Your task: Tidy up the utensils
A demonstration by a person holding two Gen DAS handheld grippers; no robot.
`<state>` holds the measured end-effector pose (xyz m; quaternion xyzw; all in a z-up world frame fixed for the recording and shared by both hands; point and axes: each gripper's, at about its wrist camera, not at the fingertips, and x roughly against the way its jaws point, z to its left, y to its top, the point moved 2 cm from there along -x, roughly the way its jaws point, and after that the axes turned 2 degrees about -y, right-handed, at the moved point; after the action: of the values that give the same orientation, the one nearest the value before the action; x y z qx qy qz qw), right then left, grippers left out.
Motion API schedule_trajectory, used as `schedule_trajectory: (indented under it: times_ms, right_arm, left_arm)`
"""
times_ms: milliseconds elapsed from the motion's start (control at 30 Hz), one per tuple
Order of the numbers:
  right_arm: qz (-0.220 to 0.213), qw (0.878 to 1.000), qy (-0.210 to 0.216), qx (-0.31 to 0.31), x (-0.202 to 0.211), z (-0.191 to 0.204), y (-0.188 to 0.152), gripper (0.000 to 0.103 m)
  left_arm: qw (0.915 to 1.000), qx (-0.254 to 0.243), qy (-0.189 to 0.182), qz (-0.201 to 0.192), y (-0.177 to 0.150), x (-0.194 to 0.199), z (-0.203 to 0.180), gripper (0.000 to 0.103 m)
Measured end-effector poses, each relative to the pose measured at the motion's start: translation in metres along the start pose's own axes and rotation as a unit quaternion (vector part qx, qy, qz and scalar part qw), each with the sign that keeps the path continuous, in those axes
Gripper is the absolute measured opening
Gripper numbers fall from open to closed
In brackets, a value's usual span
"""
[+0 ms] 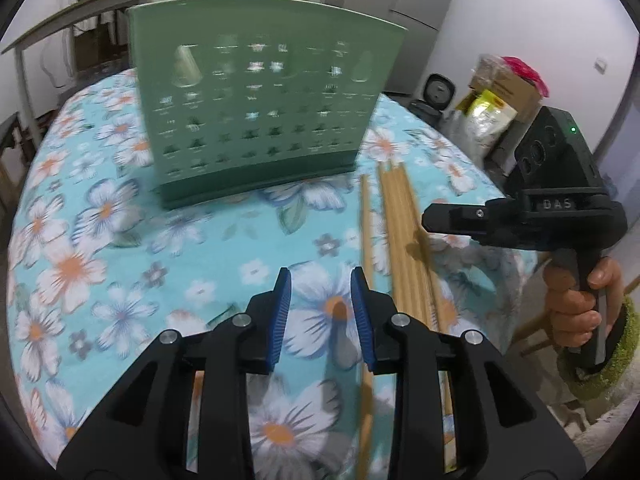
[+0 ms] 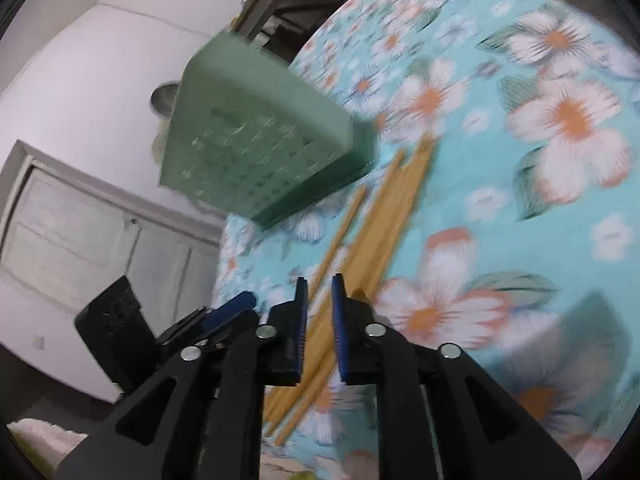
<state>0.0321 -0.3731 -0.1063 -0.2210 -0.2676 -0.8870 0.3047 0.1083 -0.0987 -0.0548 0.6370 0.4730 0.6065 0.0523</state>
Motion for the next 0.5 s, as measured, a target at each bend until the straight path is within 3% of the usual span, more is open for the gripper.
schedule_trajectory:
  times_ms: [67,200,500]
  right_arm:
    - [-0.005,1.0,-0.001,-0.016,0.007,-0.011,0.0,0.015]
    - [-0.007,1.0,-0.013,-0.021,0.011,-0.019,0.0,0.015]
    - [-0.01,0.999,-0.039,0.004,0.011,-0.018,-0.009,0.017]
  left_arm:
    - [0.9997,-0.001,-0.018,0.014,0.003,-0.008,-0.003,0.029]
    - [0.9988,-0.013,-0.021,0.043,0.003,-0.025,-0.01,0.029]
    - [0.9969,-0.034,-0.002,0.071,0.013,-0.047,-0.018,0.029]
